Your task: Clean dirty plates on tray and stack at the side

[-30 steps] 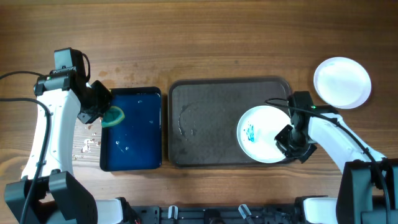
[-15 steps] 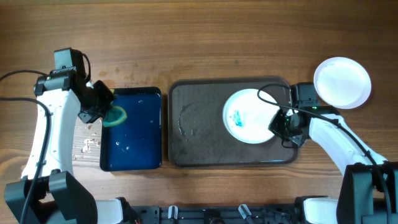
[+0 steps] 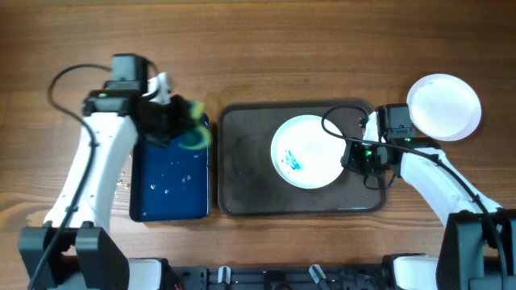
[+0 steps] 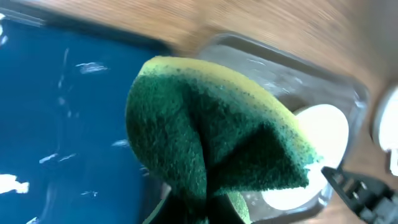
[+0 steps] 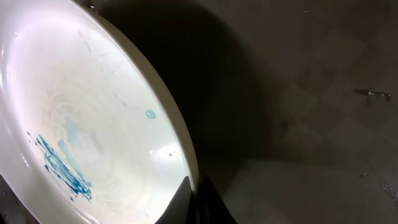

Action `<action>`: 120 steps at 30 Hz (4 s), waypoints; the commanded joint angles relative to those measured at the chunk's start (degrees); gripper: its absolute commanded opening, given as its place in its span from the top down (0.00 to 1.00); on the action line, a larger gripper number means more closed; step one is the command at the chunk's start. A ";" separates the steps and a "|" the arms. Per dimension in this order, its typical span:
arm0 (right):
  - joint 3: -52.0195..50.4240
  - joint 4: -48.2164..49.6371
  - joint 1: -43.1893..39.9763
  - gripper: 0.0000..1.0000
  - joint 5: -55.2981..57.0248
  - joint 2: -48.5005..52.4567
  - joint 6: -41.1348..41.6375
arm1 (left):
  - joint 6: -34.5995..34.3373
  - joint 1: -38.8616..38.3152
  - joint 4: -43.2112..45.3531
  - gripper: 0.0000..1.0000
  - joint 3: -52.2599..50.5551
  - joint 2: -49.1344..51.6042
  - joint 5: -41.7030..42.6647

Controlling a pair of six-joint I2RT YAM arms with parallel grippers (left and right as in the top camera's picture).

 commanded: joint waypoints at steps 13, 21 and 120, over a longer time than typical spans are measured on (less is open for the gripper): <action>-0.50 2.25 2.36 0.96 -2.01 6.05 -0.96 | -10.29 -26.86 18.67 0.96 0.79 18.25 4.83; -0.50 2.19 2.36 0.96 -2.01 6.05 -0.92 | -18.60 -33.66 31.43 0.96 0.79 25.83 11.80; -0.50 -2.51 2.36 0.96 -1.97 6.05 0.46 | -20.57 -36.54 27.32 0.96 0.81 33.92 7.76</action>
